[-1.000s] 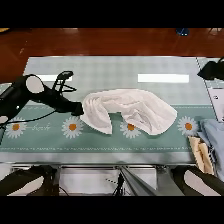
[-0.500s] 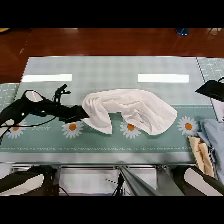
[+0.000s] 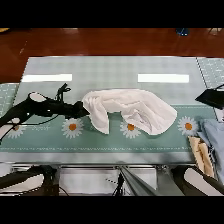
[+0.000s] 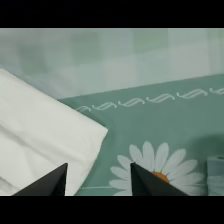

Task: Fold the shirts.

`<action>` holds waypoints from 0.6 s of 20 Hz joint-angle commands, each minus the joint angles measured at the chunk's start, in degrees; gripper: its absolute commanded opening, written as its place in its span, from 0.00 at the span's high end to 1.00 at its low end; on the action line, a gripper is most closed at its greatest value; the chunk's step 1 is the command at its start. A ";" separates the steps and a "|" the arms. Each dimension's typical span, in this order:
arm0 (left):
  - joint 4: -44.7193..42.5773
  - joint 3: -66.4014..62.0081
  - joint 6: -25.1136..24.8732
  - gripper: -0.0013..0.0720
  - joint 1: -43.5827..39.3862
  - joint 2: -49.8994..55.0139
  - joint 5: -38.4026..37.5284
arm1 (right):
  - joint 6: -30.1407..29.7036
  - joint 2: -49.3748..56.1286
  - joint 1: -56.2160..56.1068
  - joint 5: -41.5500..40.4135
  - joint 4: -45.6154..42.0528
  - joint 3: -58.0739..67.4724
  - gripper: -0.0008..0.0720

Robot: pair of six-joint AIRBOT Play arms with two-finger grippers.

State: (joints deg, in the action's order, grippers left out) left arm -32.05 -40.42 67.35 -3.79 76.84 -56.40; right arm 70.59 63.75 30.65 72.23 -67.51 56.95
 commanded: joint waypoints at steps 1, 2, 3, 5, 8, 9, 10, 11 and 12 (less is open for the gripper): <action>0.81 0.02 -3.26 0.95 2.64 -4.55 -1.70 | -0.15 -0.04 3.76 0.68 2.99 -8.11 0.31; 0.79 0.02 -3.30 0.95 2.99 -5.77 -1.92 | -0.66 -0.04 4.00 0.63 4.17 -11.54 0.24; 0.81 0.02 -3.30 0.95 3.19 -6.69 -2.21 | -1.42 -0.04 3.98 0.59 5.49 -14.60 0.24; 0.83 0.02 -3.58 0.95 3.17 -7.34 -2.36 | -2.58 -0.04 3.91 -0.35 10.10 -20.59 0.24; 0.81 0.02 -3.80 0.95 3.17 -7.34 -2.32 | -3.87 -0.04 2.36 -5.73 17.09 -28.00 0.24; 0.81 0.02 -3.91 0.95 3.17 -7.34 -2.34 | -3.85 -0.04 0.74 -8.11 17.57 -29.59 0.24; 0.81 0.02 -3.91 0.95 3.17 -7.34 -2.38 | -3.80 -0.04 -1.33 -10.73 17.99 -31.04 0.24; 0.81 0.02 -3.89 0.95 3.17 -7.34 -2.58 | -3.52 -0.04 -3.61 -13.22 18.60 -32.11 0.24; 0.81 0.02 -3.91 0.95 3.17 -7.34 -2.58 | -3.02 -0.04 -6.14 -16.28 19.91 -32.98 0.26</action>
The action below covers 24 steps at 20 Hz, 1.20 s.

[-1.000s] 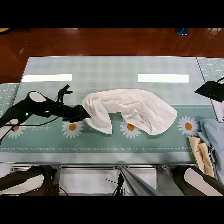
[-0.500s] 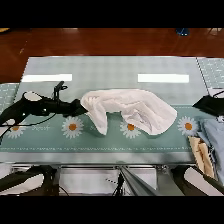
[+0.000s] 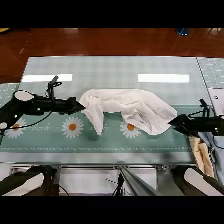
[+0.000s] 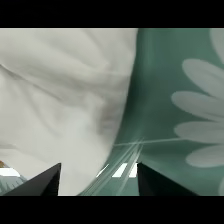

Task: Fold the shirts.

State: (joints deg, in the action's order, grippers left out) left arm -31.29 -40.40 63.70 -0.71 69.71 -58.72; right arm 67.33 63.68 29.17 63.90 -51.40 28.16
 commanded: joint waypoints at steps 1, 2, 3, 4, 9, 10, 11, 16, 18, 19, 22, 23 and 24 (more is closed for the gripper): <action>0.04 0.00 -0.26 0.95 0.09 -0.22 -0.24 | 1.09 0.02 -7.30 -11.28 5.40 -4.70 0.27; 0.04 0.00 -0.26 0.95 0.09 -0.22 -0.22 | 2.25 0.02 -9.77 -14.53 6.51 -4.72 0.30; 0.07 -0.02 -0.26 0.95 0.11 -0.22 -0.17 | 4.04 0.02 -11.93 -17.77 7.67 -4.72 0.41; 0.04 -0.37 -0.59 0.95 0.11 -0.22 -0.17 | 5.86 0.02 -13.84 -21.09 8.90 -4.70 0.54; 0.33 -12.37 -1.73 0.95 3.61 -2.54 -2.47 | 1.22 -2.84 -14.93 -14.25 11.23 4.09 0.94; 0.33 -16.68 -1.70 0.95 4.98 -3.65 -3.45 | 0.83 -5.42 -14.93 -11.82 10.40 8.22 0.94; 0.33 -21.86 -1.49 0.95 6.51 -4.96 -4.37 | 0.90 -8.50 -14.93 -10.84 9.53 12.79 0.94; 0.46 -49.48 0.63 0.95 13.62 -10.51 -6.05 | 5.70 -20.68 -14.93 -16.74 3.93 35.43 0.95; 0.13 -58.14 1.53 0.95 16.59 -11.91 -6.08 | 9.29 -22.25 -14.93 -16.00 -3.58 43.80 0.95; -1.11 -61.29 3.21 0.95 18.16 -12.55 -6.10 | 10.84 -22.67 -14.93 -14.75 -7.41 47.45 0.95; -9.14 -66.18 9.14 0.95 22.47 -14.95 -8.44 | 13.18 -22.84 -14.93 -8.41 -16.90 55.54 0.95; -10.60 -66.23 10.19 0.95 23.30 -16.00 -10.21 | 13.86 -22.84 -14.95 -5.57 -18.36 57.55 0.95; -11.91 -66.20 10.75 0.95 23.43 -17.11 -12.57 | 13.90 -22.84 -14.95 -2.56 -18.36 59.30 0.95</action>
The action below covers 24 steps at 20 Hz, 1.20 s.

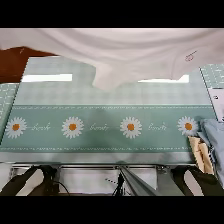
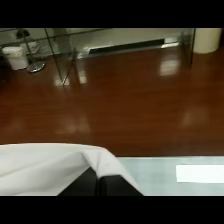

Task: Fold the shirts.

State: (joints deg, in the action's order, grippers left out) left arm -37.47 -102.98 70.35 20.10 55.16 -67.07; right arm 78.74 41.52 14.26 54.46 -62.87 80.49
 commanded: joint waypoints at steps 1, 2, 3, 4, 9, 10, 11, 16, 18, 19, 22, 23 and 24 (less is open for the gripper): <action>-6.34 -3.63 4.52 0.95 2.60 -3.63 -6.29 | 2.47 -0.68 -0.04 10.43 -6.84 8.85 0.95; -6.34 -3.63 5.35 0.95 2.51 -4.81 -8.44 | 2.49 -0.68 -0.04 13.53 -6.54 10.45 0.95; -6.38 -3.63 5.46 0.95 2.49 -5.92 -10.43 | 2.47 -0.92 -0.04 16.55 -6.56 12.22 0.95; -6.38 -3.63 5.64 0.95 2.49 -7.30 -12.35 | 2.47 -1.18 -0.04 18.69 -6.56 14.01 0.95; -8.87 -3.61 10.60 0.95 2.49 -12.66 -21.03 | 3.82 -2.45 -0.04 20.20 -8.55 23.34 0.95; -8.92 -3.32 11.50 0.95 2.49 -13.03 -24.37 | 4.24 -2.36 -0.04 21.03 -9.64 24.90 0.95; -8.87 -2.45 12.37 0.95 2.49 -13.27 -27.19 | 4.24 -1.90 -0.04 22.86 -10.88 25.99 0.95; -8.85 18.01 13.11 0.95 -0.28 -16.20 -29.90 | 0.24 9.77 -0.09 40.70 -13.81 26.10 0.95; -8.85 31.19 11.52 0.95 -2.82 -16.72 -27.52 | -0.13 16.87 -0.09 36.63 -10.71 26.10 0.95; -8.85 37.44 10.75 0.95 -4.37 -16.65 -24.98 | -0.20 20.61 -0.09 34.82 -9.42 26.12 0.95; -8.83 54.53 9.77 0.95 -9.68 -15.91 -14.29 | -2.01 32.68 -0.09 32.85 -4.87 26.10 0.95; -8.85 59.19 9.11 0.95 -11.34 -15.61 -10.29 | -2.12 36.22 -0.11 32.65 -4.07 26.10 0.95; -8.85 62.93 8.35 0.95 -12.61 -15.32 -6.47 | -2.10 39.78 -0.22 32.44 -3.82 26.10 0.95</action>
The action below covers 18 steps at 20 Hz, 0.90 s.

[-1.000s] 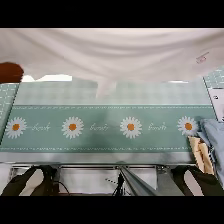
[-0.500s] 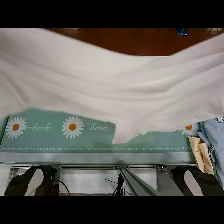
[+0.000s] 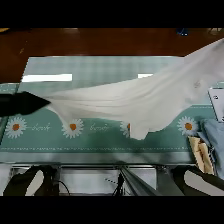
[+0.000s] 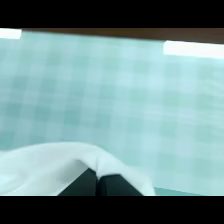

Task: Fold the shirts.

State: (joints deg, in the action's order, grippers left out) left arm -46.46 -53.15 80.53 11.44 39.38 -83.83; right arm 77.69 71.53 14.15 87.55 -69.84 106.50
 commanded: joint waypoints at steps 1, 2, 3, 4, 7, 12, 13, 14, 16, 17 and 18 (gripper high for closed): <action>0.13 16.55 -2.34 0.95 -5.05 0.87 14.47 | -1.07 12.81 -0.57 -0.74 2.80 0.09 0.95; 0.13 19.30 -2.49 0.95 -5.68 1.38 18.34 | -1.53 15.89 -1.38 -1.14 2.03 0.09 0.95; 0.13 21.14 -2.51 0.95 -5.95 2.03 21.84 | -1.68 18.73 -2.40 -1.77 1.27 0.09 0.95; 0.13 22.43 -2.51 0.95 -6.05 2.71 25.09 | -1.68 21.16 -3.48 -2.75 0.61 0.09 0.95; 0.11 23.26 -2.54 0.95 -6.05 6.12 32.94 | -1.22 27.28 -6.54 -6.47 0.31 0.09 0.94; 0.04 23.26 -5.53 0.95 -6.05 15.56 36.48 | -0.07 31.63 -9.03 -9.64 0.33 0.09 0.88; 0.09 23.19 -5.51 0.95 -6.03 17.35 36.46 | -0.26 31.50 -9.03 -9.16 0.48 0.11 0.66; 0.11 23.19 -5.51 0.94 -5.95 18.67 36.44 | -1.31 30.95 -8.90 -7.93 0.48 0.11 0.49; 0.04 22.93 -5.57 0.74 -4.52 18.78 36.37 | -4.44 28.65 -8.09 -4.74 -0.87 0.11 0.46; -0.09 22.05 -5.68 0.55 -3.06 18.62 35.87 | -4.72 27.17 -7.72 -3.39 -2.56 0.11 0.46; -0.35 20.39 -6.88 0.41 -0.96 18.62 34.45 | -4.70 25.42 -6.95 -2.40 -4.37 0.11 0.46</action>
State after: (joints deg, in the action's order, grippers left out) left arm -46.39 -30.96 75.13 7.57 56.84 -48.42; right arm 74.67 99.59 6.31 81.95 -70.78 106.54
